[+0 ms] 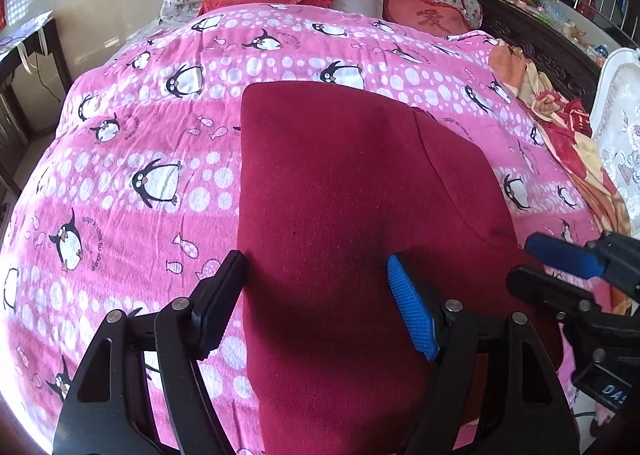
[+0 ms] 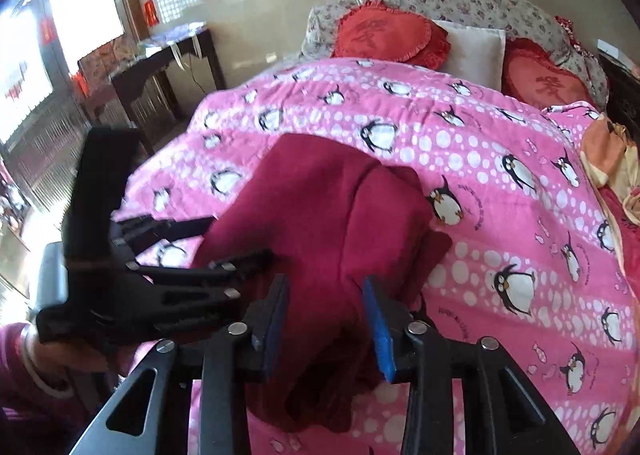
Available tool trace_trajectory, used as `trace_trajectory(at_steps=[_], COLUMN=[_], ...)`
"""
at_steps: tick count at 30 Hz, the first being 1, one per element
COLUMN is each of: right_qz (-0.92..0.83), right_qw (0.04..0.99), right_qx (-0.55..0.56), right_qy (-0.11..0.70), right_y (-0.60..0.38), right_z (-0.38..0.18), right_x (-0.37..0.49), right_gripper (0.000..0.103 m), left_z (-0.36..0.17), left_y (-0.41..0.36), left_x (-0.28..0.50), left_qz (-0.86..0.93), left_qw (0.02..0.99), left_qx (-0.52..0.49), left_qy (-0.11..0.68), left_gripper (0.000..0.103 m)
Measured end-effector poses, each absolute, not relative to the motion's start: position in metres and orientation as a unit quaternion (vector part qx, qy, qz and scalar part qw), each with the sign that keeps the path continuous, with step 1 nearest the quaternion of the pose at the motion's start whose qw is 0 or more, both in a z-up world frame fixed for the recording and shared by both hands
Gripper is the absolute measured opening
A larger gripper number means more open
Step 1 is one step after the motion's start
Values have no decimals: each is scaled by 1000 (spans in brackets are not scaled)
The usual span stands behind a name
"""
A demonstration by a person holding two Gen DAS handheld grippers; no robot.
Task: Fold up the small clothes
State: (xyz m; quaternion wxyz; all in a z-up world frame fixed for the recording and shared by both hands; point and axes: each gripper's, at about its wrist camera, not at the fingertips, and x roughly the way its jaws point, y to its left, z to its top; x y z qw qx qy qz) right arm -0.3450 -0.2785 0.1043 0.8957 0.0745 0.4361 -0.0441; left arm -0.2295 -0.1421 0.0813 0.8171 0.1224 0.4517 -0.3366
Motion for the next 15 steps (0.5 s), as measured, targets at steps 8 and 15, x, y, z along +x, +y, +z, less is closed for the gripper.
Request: trace_trajectory(at_steps=[8,15], right_qz=[-56,-59], right_qw=[885,890], right_qx=[92,111], right_qy=[454,438], right_y=[-277,-281], right_z=[64,79], right_x=[-362,-370], right_gripper=[26,26], left_z=[78,92], left_y=[-134,-123], left_x=[-240,-244], left_qz=[-327,-307], left_qw=[824,841], left_qx=[97,86], left_qy=[453,437], left_gripper=[73,73])
